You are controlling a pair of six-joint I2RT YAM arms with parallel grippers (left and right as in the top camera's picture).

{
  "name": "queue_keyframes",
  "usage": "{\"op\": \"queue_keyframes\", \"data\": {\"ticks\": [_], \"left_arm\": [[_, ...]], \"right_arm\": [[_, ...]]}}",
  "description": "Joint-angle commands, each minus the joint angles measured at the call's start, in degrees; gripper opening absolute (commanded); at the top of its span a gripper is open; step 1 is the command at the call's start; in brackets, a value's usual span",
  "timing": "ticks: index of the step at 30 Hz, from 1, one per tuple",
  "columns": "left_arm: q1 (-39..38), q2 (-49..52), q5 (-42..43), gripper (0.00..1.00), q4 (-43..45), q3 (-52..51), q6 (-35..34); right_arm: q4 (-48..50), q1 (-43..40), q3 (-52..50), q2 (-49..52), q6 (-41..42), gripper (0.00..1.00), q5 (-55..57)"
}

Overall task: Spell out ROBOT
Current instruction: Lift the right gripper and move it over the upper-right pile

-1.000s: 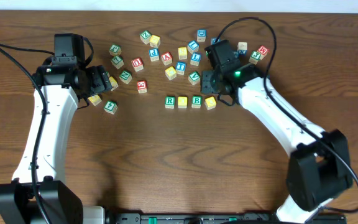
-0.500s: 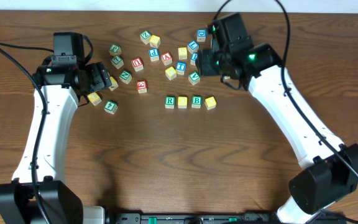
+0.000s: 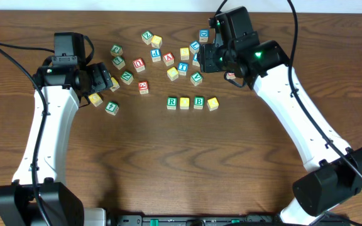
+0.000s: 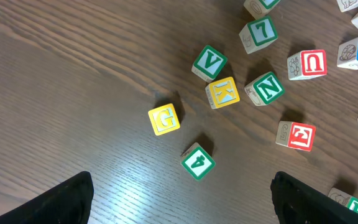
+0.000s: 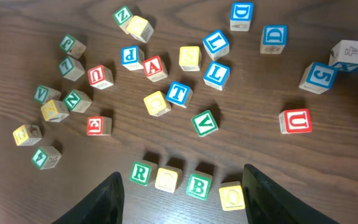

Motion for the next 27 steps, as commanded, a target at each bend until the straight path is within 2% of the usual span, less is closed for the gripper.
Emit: {"op": "queue_keyframes", "data": {"ticks": [1,15,27], "left_arm": [[-0.02,-0.11,-0.31,0.9,0.02,1.27,0.59],[-0.02,-0.11,-0.33,0.9,0.04,1.27,1.18],[-0.02,-0.09,-0.33,0.9,0.07,1.27,1.18]], "right_arm": [[-0.74,-2.12,0.72,-0.87,0.7,0.56,-0.15],[-2.4,-9.05,0.57,-0.57,3.67,0.55,4.13],[-2.36,-10.21,0.57,2.99,4.55,0.56,4.59]]}}
